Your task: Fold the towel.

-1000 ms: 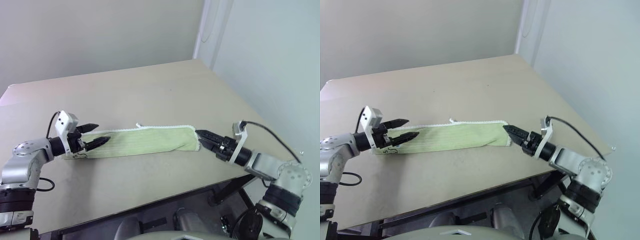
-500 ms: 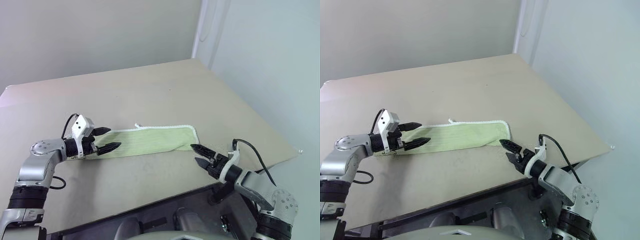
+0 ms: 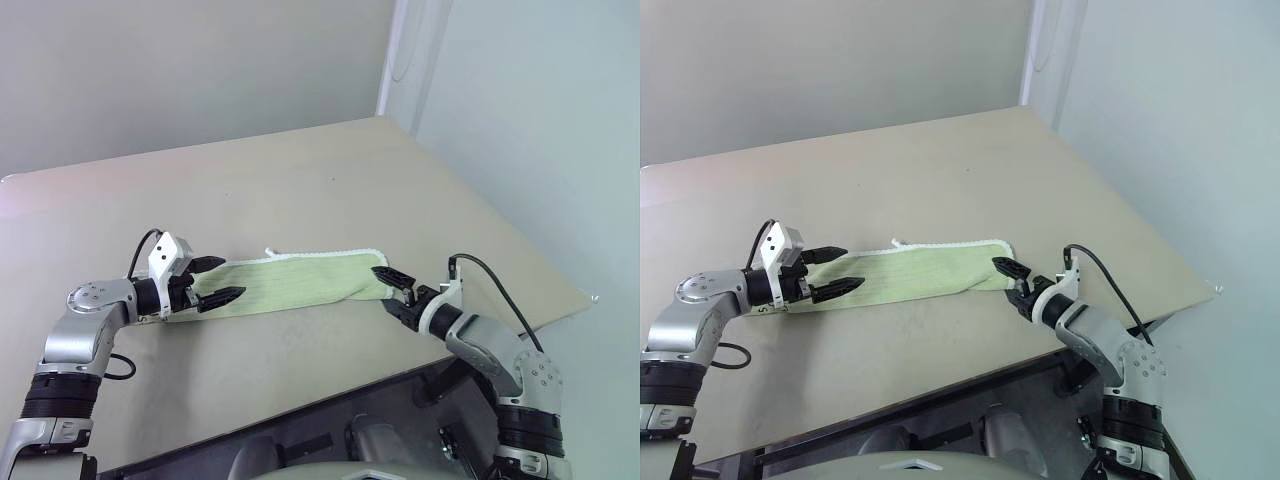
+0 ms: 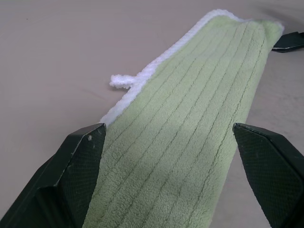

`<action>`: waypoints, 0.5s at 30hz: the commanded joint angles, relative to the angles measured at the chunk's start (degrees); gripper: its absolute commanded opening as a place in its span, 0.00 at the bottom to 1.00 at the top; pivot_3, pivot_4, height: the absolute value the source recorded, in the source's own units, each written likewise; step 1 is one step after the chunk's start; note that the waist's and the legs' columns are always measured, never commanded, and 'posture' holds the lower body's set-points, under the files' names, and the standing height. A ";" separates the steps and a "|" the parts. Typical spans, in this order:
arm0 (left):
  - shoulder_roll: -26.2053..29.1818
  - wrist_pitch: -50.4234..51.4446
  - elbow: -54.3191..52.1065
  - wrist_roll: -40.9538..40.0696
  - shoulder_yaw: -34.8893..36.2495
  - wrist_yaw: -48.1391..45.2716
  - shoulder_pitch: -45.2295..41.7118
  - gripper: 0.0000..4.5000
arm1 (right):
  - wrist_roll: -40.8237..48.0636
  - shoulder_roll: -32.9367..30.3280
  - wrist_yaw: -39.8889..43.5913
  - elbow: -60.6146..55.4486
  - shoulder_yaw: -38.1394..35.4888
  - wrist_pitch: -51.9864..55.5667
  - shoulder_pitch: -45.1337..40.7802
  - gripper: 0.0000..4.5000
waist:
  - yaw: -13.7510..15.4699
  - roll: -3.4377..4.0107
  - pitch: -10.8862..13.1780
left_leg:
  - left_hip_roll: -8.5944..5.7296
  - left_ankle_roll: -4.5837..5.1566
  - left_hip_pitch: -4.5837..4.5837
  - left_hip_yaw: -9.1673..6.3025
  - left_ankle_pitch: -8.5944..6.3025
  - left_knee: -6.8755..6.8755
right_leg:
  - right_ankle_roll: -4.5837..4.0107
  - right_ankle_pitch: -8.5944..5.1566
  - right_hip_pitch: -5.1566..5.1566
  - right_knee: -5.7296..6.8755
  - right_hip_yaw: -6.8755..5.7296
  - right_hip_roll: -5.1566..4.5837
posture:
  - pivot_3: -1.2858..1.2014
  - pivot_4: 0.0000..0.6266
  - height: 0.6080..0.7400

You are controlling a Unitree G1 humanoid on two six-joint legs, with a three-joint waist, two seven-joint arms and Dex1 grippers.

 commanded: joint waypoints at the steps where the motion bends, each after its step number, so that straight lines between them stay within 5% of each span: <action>1: 0.33 -1.16 -0.28 0.37 0.79 0.45 -0.33 1.00 | -1.57 1.53 0.63 1.15 2.13 -1.93 -1.70 0.99 | -0.15 -0.02 -0.01 | 0.00 0.00 0.00 0.00 0.00 0.00 | 0.00 0.00 0.00 0.00 0.00 0.00 | 0.52 0.00 1.00; 9: 0.37 -1.29 -0.39 0.45 1.25 1.41 0.05 1.00 | -7.73 2.01 1.42 3.52 1.96 -5.57 -4.47 0.99 | -0.59 -0.02 -0.02 | 0.01 0.00 0.07 0.01 0.00 0.00 | 0.00 0.03 0.22 0.02 0.04 0.02 | 0.52 0.00 1.00; 13: 0.18 -1.15 -1.02 0.20 2.10 2.83 0.53 1.00 | -11.85 1.75 2.07 4.97 1.20 -7.69 -6.43 0.79 | -0.53 -0.01 -0.02 | 0.00 0.00 0.09 0.01 0.01 0.02 | 0.01 0.04 0.23 0.02 0.05 0.01 | 0.52 0.00 1.00; 15: 0.21 -1.33 -1.59 0.26 2.12 3.31 1.31 1.00 | -12.64 1.52 2.85 4.90 1.07 -7.47 -6.87 0.62 | -0.36 0.01 -0.02 | 0.00 0.00 0.13 0.01 0.00 0.02 | 0.02 0.04 0.18 0.00 0.05 0.01 | 0.52 0.00 1.00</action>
